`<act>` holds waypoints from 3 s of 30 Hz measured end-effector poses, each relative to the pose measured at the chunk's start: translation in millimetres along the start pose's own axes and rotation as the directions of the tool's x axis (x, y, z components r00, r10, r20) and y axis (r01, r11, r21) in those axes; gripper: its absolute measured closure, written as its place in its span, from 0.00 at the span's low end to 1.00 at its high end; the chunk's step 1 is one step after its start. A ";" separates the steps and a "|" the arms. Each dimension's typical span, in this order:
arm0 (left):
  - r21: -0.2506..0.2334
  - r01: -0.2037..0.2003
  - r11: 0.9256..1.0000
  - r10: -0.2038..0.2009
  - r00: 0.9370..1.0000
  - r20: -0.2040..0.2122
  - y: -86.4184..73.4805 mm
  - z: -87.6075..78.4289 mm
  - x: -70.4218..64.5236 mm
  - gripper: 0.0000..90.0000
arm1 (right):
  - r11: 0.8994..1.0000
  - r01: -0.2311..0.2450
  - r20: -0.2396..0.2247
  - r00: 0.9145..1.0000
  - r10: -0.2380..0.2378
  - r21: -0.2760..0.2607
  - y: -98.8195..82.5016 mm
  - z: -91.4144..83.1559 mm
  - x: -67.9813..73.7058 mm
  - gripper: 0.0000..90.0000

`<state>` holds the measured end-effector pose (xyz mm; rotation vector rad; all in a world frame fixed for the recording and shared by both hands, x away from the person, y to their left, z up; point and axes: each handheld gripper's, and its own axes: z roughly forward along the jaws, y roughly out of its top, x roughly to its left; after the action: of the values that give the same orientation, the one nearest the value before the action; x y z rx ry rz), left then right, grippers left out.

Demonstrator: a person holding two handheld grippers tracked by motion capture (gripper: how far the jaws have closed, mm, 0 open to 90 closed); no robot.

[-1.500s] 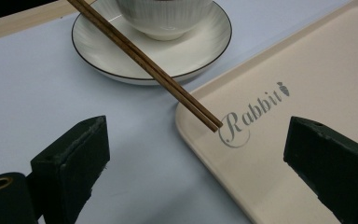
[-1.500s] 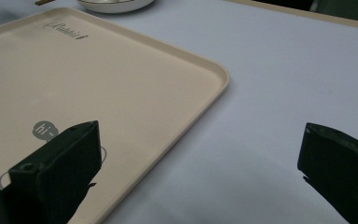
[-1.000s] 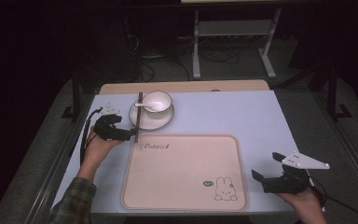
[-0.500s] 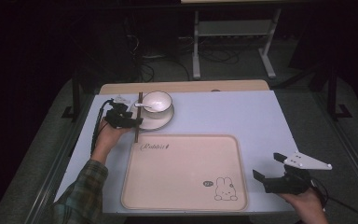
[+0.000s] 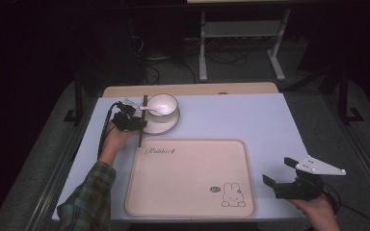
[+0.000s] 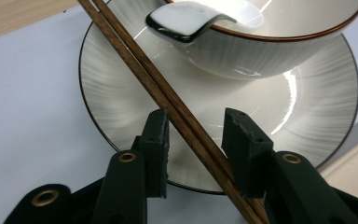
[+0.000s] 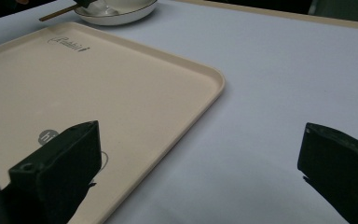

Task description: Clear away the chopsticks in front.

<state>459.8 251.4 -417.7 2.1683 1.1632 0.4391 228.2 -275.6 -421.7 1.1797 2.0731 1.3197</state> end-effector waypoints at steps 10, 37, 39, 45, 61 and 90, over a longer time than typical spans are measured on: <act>-0.004 0.007 1.000 -0.007 0.999 -0.031 10.6 7.6 4.7 0.77 | 1.000 -0.002 0.000 1.000 0.002 0.004 -0.7 0.6 -1.0 0.00; -0.008 0.059 0.998 -0.059 0.996 -0.059 17.6 11.8 14.9 0.83 | 1.000 0.001 -0.007 1.000 -0.001 0.006 -1.6 0.6 -1.5 0.00; -0.008 0.059 0.998 -0.060 0.996 -0.059 16.7 6.8 15.4 0.80 | 1.000 0.001 -0.007 1.000 -0.001 0.006 -1.7 0.4 -1.3 0.00; -0.035 0.075 0.997 -0.076 0.996 -0.037 8.6 -13.4 19.5 0.75 | 1.000 -0.001 -0.006 1.000 0.001 0.005 -1.7 -0.3 -0.9 0.00; -0.028 0.116 0.993 -0.115 0.993 0.027 -16.1 -25.7 30.0 0.84 | 1.000 0.005 -0.006 1.000 -0.005 0.009 -1.1 1.1 0.6 0.00; -0.017 0.155 0.988 -0.155 0.988 0.029 -32.7 -35.6 34.8 0.94 | 1.000 0.004 -0.006 1.000 -0.004 0.009 -1.3 0.7 0.7 0.00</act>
<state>439.1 307.0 -413.1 2.0432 1.2957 0.3496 227.7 -275.0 -423.0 1.1766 2.0866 1.3143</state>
